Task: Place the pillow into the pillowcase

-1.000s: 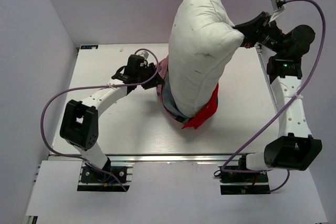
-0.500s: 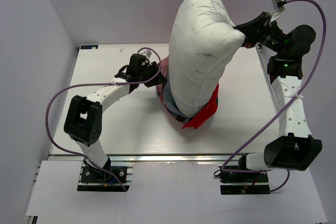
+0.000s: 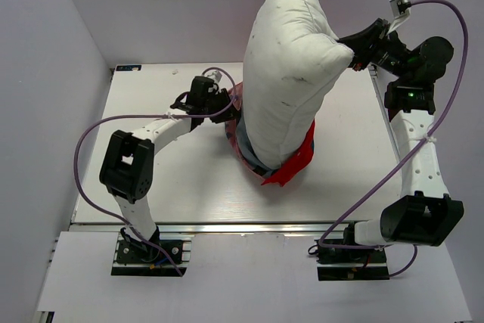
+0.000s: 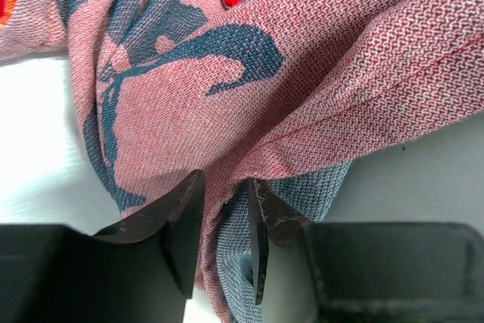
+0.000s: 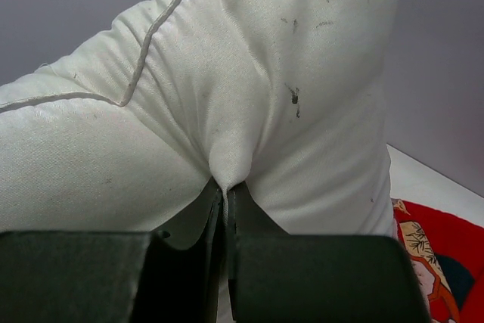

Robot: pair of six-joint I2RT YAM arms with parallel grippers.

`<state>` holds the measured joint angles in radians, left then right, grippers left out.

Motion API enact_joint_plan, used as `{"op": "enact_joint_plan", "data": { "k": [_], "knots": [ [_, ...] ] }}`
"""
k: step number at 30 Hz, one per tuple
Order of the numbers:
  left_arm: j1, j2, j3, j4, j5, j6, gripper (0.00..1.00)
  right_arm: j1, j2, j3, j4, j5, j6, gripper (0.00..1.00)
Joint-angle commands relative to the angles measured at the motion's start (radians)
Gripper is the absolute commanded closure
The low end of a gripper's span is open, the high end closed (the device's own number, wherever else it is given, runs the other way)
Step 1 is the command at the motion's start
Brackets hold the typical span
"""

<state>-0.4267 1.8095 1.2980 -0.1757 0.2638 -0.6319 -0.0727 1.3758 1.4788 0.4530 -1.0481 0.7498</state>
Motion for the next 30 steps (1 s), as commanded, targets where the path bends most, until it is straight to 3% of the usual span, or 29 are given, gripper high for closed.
{"op": "enact_joint_plan", "data": {
  "k": [1, 6, 11, 16, 26, 30],
  "knots": [
    [0.002, 0.008, 0.037, 0.053, 0.034, 0.009, 0.60, -0.009, -0.006, -0.012, 0.000, -0.032, -0.003, 1.00],
    [0.000, -0.001, -0.002, 0.159, 0.141, 0.000, 0.50, -0.009, -0.004, -0.006, -0.002, -0.032, -0.004, 1.00],
    [0.000, -0.015, -0.042, 0.235, 0.267, 0.008, 0.49, -0.010, -0.006, -0.012, -0.002, -0.029, -0.004, 1.00],
    [0.002, 0.031, -0.019, 0.205, 0.275, 0.011, 0.53, -0.010, -0.006, -0.012, 0.009, -0.029, 0.006, 1.00],
    [0.005, 0.080, -0.009, 0.070, 0.140, 0.072, 0.65, -0.018, -0.004, -0.011, 0.016, -0.033, 0.013, 1.00],
    [0.012, 0.073, -0.043, 0.102, 0.140, 0.061, 0.72, -0.016, -0.003, -0.008, 0.019, -0.035, 0.014, 1.00]
  ]
}}
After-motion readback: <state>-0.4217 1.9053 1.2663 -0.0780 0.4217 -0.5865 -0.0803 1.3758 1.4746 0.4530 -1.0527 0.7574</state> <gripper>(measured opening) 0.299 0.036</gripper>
